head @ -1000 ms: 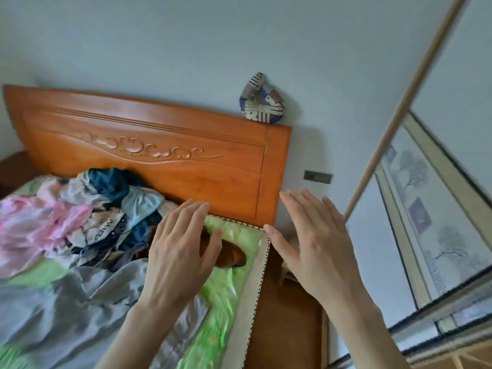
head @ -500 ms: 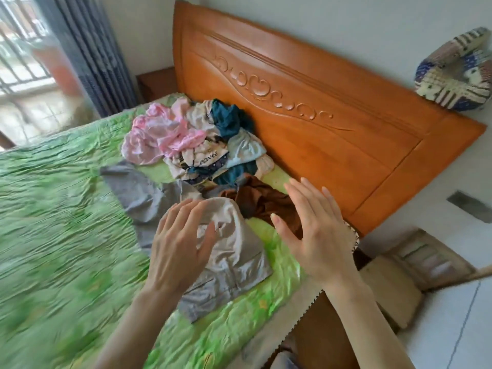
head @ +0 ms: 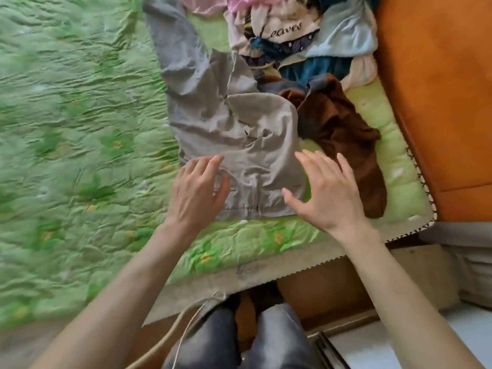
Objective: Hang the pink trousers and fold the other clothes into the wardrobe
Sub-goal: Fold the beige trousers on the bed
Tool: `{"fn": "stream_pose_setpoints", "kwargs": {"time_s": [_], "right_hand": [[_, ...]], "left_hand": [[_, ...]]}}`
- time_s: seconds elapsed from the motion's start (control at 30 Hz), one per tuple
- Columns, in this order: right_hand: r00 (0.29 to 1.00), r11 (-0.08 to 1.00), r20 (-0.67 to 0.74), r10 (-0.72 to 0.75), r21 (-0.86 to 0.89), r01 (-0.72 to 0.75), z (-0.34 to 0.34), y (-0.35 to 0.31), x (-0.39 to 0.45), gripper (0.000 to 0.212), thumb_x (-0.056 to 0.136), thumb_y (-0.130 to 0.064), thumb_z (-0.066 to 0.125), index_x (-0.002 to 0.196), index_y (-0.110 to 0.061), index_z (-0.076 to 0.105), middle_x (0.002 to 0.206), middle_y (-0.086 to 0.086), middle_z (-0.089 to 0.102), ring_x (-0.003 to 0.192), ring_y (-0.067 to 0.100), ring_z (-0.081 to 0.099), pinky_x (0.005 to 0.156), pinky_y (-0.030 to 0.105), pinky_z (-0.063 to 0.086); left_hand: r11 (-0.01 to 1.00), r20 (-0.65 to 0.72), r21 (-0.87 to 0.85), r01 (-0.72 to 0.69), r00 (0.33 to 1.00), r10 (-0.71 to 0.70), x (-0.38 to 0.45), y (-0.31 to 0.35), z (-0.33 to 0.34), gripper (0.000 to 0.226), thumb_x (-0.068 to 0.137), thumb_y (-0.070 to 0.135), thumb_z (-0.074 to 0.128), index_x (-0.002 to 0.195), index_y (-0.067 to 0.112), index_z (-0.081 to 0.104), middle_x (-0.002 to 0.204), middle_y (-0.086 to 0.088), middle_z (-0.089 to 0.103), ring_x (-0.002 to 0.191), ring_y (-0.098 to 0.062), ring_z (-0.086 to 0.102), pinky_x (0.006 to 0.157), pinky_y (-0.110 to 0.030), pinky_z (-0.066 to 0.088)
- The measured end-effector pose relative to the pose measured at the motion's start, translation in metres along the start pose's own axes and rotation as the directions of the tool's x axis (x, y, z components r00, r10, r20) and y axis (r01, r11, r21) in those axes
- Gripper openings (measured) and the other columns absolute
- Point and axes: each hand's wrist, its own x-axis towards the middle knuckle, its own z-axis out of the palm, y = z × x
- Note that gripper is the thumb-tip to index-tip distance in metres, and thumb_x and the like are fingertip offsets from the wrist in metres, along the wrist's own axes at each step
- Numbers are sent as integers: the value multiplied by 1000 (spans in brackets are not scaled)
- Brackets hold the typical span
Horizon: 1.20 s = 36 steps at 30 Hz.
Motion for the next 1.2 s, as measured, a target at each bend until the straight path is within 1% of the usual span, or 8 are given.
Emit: {"fn": "stream_pose_setpoints", "kwargs": {"time_s": [0.17,0.37,0.57,0.7,0.8,0.87,0.97,1.2], "right_hand": [[974,996,219,-62,-51,75,101,29,9,79,90,-63,52,153,-17,45,157,4,49,147,23,43,125,51,24],[933,992,344,-107,-32,125,212,52,2,74,90,-58,57,150,-16,50,150,6,57,142,27,49,123,50,29],[911,984,394,-123,-69,163,273,70,-6,79,79,-42,74,151,-20,49,154,2,52,145,26,45,124,60,20],[936,984,326,-134,-72,166,301,91,-4,81,68,-17,80,145,-18,55,151,5,53,139,31,48,119,60,29],[962,989,249,-114,-61,133,313,100,-1,81,64,0,79,140,-10,56,143,12,54,131,34,50,110,53,42],[976,994,199,-92,-43,103,315,102,3,77,61,11,72,135,-6,59,136,15,57,123,37,53,97,49,50],[983,997,164,-81,17,79,304,104,10,68,60,18,61,124,-3,64,118,16,64,103,41,60,81,48,55],[989,993,112,-94,81,85,210,106,22,56,61,16,61,113,-5,67,102,14,69,91,39,63,78,46,50]], "left_hand": [[997,110,30,66,992,-69,-27,-23,100,45,101,34,54,137,7,59,125,-11,68,117,-34,60,96,-46,50],[985,229,74,153,959,-166,-59,-55,186,45,100,36,50,134,9,59,123,-12,66,110,-36,60,88,-48,50],[982,366,170,81,920,-139,-78,-87,241,64,78,34,71,136,12,54,138,-12,56,125,-36,53,103,-48,41],[950,439,303,73,875,-207,-83,-109,261,88,66,19,73,150,15,45,152,-19,42,141,-39,38,117,-61,29],[943,388,318,95,895,-221,-80,-119,266,74,75,7,67,147,11,48,149,-24,45,139,-44,41,111,-62,37],[941,397,332,72,894,-208,-73,-123,263,63,76,0,66,137,5,53,135,-24,53,124,-46,51,94,-56,51],[946,413,308,98,882,-226,-55,-122,242,43,72,-10,68,112,5,59,105,-19,59,93,-43,58,70,-50,53],[968,357,226,106,916,-183,-30,-105,150,24,85,-4,59,106,7,56,94,-18,65,86,-42,64,75,-48,49]]}}
